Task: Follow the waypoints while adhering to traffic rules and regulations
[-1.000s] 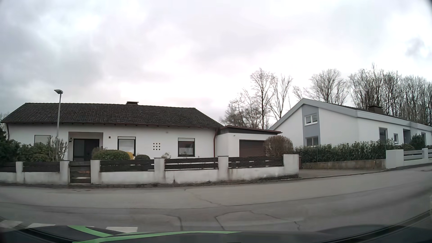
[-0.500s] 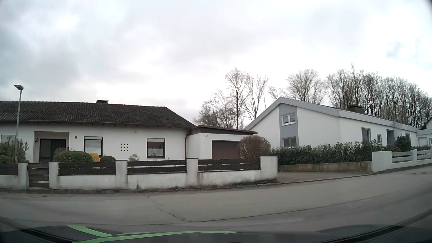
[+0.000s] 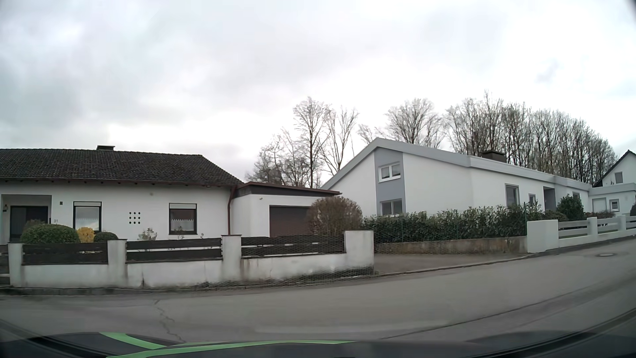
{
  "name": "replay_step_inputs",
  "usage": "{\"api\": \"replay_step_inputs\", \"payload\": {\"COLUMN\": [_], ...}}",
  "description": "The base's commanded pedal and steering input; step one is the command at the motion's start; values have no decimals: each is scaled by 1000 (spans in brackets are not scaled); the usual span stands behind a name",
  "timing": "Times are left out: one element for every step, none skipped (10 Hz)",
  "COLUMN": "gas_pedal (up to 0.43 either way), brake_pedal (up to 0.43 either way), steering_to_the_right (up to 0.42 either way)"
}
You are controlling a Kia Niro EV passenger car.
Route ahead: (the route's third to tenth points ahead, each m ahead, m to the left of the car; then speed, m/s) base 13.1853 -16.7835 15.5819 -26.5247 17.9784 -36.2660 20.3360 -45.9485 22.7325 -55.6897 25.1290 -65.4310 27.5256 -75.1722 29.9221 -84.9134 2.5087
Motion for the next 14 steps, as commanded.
{"api": "replay_step_inputs", "payload": {"gas_pedal": [189, 189, 189, 189, 189, 189, 189, 189, 189, 189, 189, 209, 209, 209], "brake_pedal": [0, 0, 0, 0, 0, 0, 0, 0, 0, 0, 0, 0, 0, 0], "steering_to_the_right": [338, 347, 359, 376, 399, 425, 445, 471, 497, 521, 526, 521, 517, 516]}}
